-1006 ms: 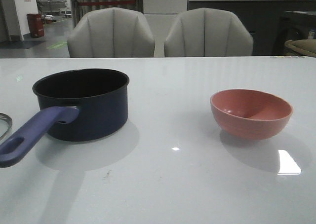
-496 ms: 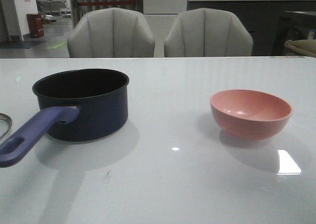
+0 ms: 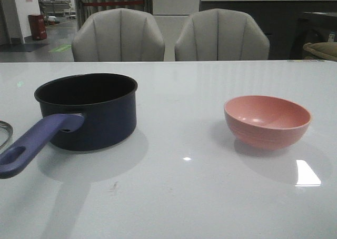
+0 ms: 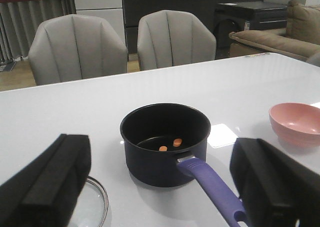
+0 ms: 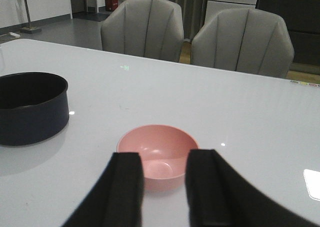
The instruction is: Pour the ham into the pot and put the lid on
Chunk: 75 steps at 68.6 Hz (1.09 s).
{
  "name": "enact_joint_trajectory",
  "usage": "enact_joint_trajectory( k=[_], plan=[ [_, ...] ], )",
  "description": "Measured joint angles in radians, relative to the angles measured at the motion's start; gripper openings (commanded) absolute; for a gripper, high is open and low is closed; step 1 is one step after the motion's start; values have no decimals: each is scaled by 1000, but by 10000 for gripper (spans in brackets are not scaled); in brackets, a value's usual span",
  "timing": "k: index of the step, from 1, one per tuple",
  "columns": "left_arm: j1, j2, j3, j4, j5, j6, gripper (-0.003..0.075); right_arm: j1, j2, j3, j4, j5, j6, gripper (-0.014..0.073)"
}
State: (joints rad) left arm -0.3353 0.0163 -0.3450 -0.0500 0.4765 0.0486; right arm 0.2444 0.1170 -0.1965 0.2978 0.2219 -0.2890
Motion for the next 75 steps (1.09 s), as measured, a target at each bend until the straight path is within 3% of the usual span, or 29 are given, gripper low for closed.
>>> enact_joint_trajectory(
  k=[5,22,41,56,75],
  plan=[
    [0,0,0,-11,0,0,606,0,1,0,0,0,0,160],
    [0,14,-7,-36,0,0,608,0,1,0,0,0,0,160],
    [33,260,-151,1,0,-58,655,0,-1,0,0,0,0,160],
    [155,560,-282,71,0,-181,661,0,-1,0,0,0,0,160],
    [368,921,-431,3,61,-216,659,0,-1,0,0,0,0,160]
  ],
)
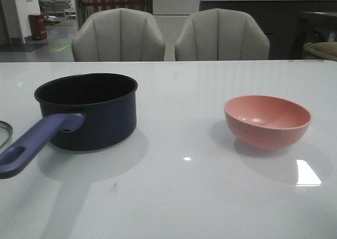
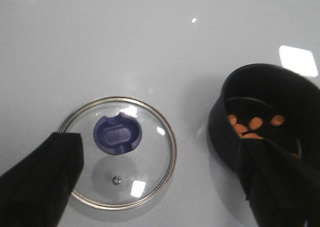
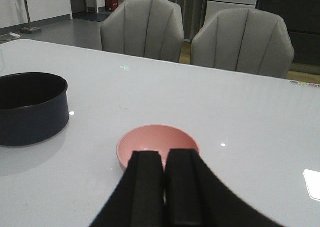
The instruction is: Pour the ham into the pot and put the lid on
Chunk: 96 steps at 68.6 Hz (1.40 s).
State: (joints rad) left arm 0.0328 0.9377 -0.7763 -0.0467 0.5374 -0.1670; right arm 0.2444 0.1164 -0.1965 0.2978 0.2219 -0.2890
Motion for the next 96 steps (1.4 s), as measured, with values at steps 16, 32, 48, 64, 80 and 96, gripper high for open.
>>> enact_joint_trajectory(
  k=[16,32,48,64,80,96],
  plan=[
    [55,310,-155,-4,131,0,659,0,0,0,0,0,0,160],
    [57,571,-329,13,247,0,659,0,0,0,0,0,0,160],
    [57,716,-450,24,317,-22,659,0,0,0,0,0,0,160],
    [57,818,-502,33,364,-79,659,0,0,0,0,0,0,160],
    [59,869,-509,33,367,-104,659,0,0,0,0,0,0,160],
    [62,912,-511,33,369,-104,658,0,0,0,0,0,0,160]
  ],
)
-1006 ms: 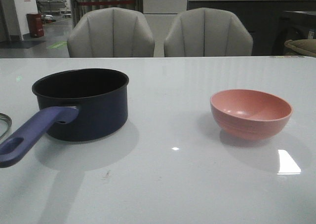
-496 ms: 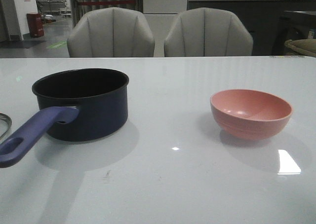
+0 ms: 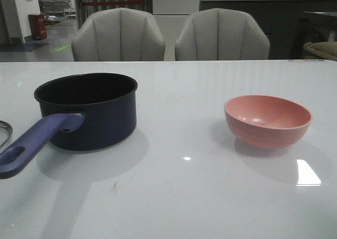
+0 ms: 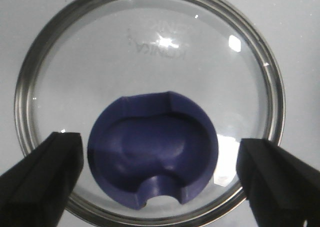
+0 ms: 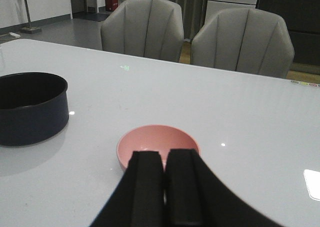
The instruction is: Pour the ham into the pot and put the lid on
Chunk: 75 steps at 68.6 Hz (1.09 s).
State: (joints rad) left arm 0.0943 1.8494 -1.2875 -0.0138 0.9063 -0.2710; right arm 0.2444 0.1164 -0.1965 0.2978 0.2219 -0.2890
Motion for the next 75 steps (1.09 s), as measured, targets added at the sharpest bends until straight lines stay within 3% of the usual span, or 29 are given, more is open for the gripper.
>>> enact_joint_trajectory(
  k=[21,39,50,75],
  plan=[
    [12,57,-17,0,-4,0,643,0,0,0,0,0,0,160],
    [21,73,-38,0,-8,0,387,0,0,0,0,0,0,160],
    [21,73,-39,0,-8,0,286,0,0,1,0,0,0,160],
    [21,73,-41,0,-8,0,258,0,0,1,0,0,0,160]
  ],
)
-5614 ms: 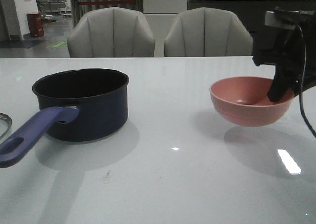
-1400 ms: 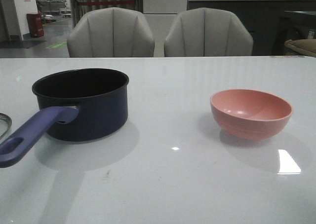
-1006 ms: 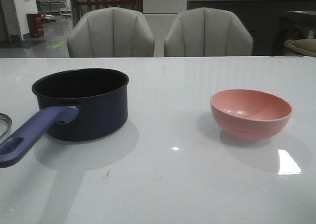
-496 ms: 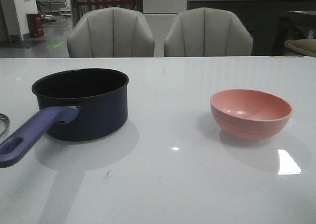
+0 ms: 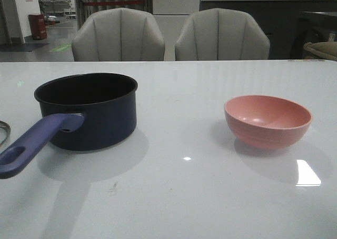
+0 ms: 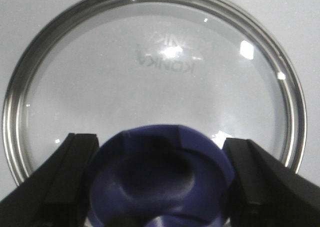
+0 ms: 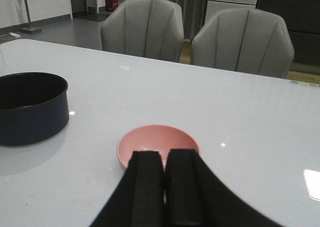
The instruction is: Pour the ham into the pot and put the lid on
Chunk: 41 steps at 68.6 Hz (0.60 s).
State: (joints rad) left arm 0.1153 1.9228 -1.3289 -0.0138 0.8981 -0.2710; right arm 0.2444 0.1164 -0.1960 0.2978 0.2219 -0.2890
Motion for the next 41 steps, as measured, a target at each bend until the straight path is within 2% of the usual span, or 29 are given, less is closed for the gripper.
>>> enact_joint_trajectory(
  k=[20,41],
  plan=[
    [0,-19,-23,0,6,0,258,0,0,0,0,0,0,160],
    [-11,-88,-159,2,68,69,258,0,0,0,0,0,0,160]
  ],
)
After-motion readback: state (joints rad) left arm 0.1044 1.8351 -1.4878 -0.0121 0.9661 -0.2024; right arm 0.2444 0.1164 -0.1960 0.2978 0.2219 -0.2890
